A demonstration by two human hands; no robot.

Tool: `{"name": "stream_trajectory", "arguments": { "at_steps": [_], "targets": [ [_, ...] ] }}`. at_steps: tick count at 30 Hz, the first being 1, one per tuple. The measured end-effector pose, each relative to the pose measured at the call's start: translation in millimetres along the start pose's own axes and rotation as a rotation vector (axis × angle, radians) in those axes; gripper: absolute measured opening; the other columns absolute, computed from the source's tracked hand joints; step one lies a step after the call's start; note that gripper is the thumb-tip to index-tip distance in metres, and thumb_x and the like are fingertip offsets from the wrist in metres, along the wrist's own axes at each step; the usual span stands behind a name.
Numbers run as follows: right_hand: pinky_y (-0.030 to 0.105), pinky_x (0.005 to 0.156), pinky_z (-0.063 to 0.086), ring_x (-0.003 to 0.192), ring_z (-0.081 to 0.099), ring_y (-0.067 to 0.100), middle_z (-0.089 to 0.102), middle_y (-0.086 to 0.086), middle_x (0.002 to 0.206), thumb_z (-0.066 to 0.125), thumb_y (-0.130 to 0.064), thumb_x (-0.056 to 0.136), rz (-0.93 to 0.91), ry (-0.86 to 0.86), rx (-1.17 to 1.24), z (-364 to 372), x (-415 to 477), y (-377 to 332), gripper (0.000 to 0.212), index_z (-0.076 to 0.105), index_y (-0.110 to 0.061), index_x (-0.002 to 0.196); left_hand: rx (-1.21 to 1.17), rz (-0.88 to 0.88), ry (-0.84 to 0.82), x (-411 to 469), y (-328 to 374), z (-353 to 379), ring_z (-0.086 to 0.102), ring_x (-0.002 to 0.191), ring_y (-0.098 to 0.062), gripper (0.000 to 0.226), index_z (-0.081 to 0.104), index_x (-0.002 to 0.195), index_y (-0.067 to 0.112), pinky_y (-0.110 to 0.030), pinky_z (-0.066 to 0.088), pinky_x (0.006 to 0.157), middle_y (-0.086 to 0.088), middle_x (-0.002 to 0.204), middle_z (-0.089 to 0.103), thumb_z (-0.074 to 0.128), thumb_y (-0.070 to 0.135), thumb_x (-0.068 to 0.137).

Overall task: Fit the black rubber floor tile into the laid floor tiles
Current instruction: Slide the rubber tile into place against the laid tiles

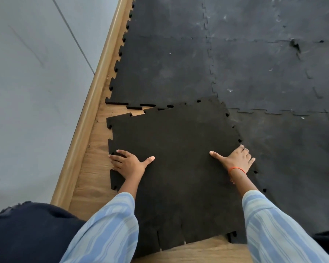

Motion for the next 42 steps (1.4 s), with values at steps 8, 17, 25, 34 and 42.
{"name": "stream_trajectory", "arguments": {
  "at_steps": [8, 17, 25, 34, 42],
  "targets": [
    [0.049, 0.119, 0.008, 0.140, 0.026, 0.037, 0.035, 0.022, 0.147, 0.077, -0.068, 0.053, 0.050, -0.024, 0.102, -4.2, -4.0, 0.2, 0.125, 0.026, 0.002, 0.143, -0.300, -0.204, 0.012, 9.2, -9.7, -19.0, 0.025, 0.136, -0.042, 0.120, 0.010, 0.149, 0.009, -0.051, 0.025, 0.113, -0.027, 0.150, 0.017, 0.083, 0.051, 0.064],
    [0.051, 0.118, 0.007, 0.140, 0.023, 0.041, 0.032, 0.026, 0.148, 0.075, -0.068, 0.057, 0.085, -0.051, 0.208, 4.3, -20.6, 2.7, 0.123, 0.025, 0.003, 0.144, -0.539, -0.285, 0.153, 30.1, -29.9, -55.2, 0.038, 0.125, -0.038, 0.112, 0.019, 0.146, 0.008, -0.047, 0.034, 0.106, -0.025, 0.142, 0.034, 0.079, 0.057, 0.065],
    [0.050, 0.119, 0.007, 0.141, 0.021, 0.039, 0.032, 0.024, 0.149, 0.074, -0.065, 0.062, 0.100, -0.113, 0.364, 6.6, -32.1, -3.7, 0.114, 0.027, -0.002, 0.145, -0.546, -0.231, 0.215, 47.6, -22.9, -81.1, 0.028, 0.136, -0.041, 0.107, 0.017, 0.147, 0.009, -0.050, 0.024, 0.112, -0.021, 0.152, 0.025, 0.074, 0.058, 0.071],
    [0.049, 0.119, 0.010, 0.141, 0.022, 0.039, 0.030, 0.024, 0.150, 0.070, -0.071, 0.061, 0.095, -0.128, 0.338, 23.8, -57.4, -12.7, 0.121, 0.024, 0.001, 0.146, -0.401, -0.135, 0.104, 77.7, -16.7, -67.5, 0.016, 0.142, -0.041, 0.121, 0.003, 0.151, 0.008, -0.051, 0.024, 0.115, -0.020, 0.156, 0.014, 0.078, 0.054, 0.068],
    [0.044, 0.116, 0.020, 0.132, 0.025, 0.040, 0.031, 0.021, 0.144, 0.066, -0.074, 0.061, 0.067, -0.027, 0.347, 38.6, -83.1, -16.8, 0.123, 0.025, 0.005, 0.146, -0.243, -0.064, 0.078, 82.5, -17.3, -54.3, 0.008, 0.145, -0.036, 0.130, -0.001, 0.151, 0.007, -0.047, 0.024, 0.115, -0.019, 0.158, 0.004, 0.078, 0.061, 0.063]
  ]
}}
Point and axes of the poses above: each hand's wrist, its own x-axis towards the middle knuckle, its own z-axis out of the palm, y = z × x, the point moved 10 cm from there along x, towards the middle knuckle
